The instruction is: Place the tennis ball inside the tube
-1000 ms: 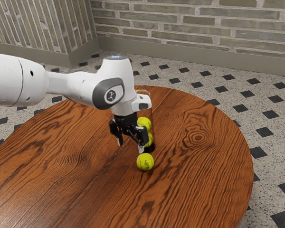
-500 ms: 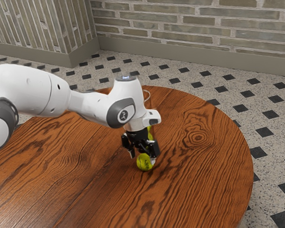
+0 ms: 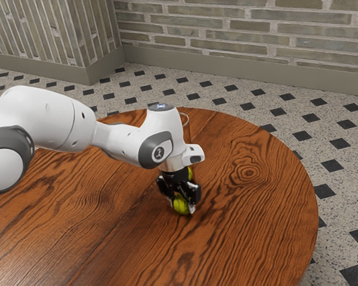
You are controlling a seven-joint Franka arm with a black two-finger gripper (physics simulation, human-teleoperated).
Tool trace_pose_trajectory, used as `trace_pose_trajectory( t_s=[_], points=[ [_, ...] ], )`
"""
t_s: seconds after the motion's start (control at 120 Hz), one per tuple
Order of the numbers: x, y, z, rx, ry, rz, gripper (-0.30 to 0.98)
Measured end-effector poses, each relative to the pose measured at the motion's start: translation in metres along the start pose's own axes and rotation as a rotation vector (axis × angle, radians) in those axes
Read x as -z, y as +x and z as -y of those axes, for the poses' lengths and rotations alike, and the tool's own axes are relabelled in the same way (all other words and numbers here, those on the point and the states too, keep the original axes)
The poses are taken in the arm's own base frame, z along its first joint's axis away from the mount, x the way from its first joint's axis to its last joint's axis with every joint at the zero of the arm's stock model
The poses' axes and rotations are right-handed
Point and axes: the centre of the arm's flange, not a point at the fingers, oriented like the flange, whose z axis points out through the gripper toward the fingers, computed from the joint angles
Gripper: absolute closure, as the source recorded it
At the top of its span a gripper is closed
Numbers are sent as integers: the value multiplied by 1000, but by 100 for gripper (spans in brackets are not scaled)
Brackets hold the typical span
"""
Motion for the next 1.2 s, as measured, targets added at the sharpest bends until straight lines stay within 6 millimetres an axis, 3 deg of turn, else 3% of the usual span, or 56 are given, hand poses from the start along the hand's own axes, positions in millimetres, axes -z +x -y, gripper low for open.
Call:
trace_pose_trajectory(
  t_s=[0.108,0.175,0.4,0.542,0.625,0.792,0.992,1.2],
  points=[
    [7,0,-1,4,4,-10,33],
    [25,-2,-6,1,5,-32,37],
    [140,-27,-28,-18,15,-109,52],
    [193,-46,-25,-4,26,-108,53],
    [219,-44,-22,5,29,-107,54],
    [249,-35,-10,21,58,-109,55],
    [280,-2,14,38,119,-151,56],
    [279,30,22,40,145,-170,55]
  ],
)
